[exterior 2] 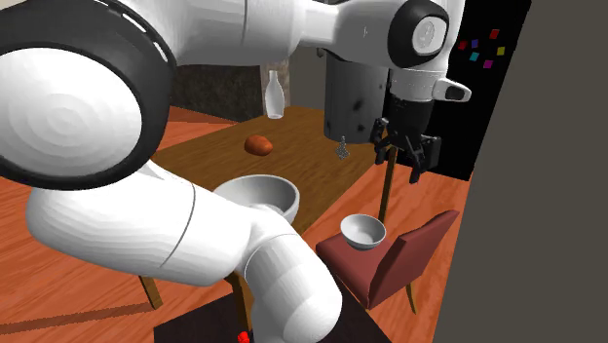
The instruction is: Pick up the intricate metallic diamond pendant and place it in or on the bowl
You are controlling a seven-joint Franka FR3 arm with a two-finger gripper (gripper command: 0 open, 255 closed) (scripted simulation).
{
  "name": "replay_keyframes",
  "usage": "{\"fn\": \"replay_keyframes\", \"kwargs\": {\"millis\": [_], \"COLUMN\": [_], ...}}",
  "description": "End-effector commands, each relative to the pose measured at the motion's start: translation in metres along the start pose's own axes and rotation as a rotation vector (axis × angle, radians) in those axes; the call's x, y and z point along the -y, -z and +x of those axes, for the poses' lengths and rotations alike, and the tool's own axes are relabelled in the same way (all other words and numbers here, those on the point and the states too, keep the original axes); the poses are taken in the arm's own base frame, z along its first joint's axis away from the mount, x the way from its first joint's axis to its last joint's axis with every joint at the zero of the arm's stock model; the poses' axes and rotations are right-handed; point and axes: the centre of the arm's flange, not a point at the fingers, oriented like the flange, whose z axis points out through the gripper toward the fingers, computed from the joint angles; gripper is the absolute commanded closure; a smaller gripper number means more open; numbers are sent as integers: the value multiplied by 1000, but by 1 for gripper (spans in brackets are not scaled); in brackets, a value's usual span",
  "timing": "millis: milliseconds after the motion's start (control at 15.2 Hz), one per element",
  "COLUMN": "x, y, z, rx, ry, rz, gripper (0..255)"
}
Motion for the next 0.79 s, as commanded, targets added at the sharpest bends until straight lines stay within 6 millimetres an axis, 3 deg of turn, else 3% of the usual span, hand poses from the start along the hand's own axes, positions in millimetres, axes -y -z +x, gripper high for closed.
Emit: {"fn": "replay_keyframes", "kwargs": {"millis": [0, 726], "x": [27, 167], "y": [-2, -17], "z": [10, 54], "rx": [-10, -64], "ry": [-11, -58], "rz": [-4, -34], "gripper": [0, 0]}}
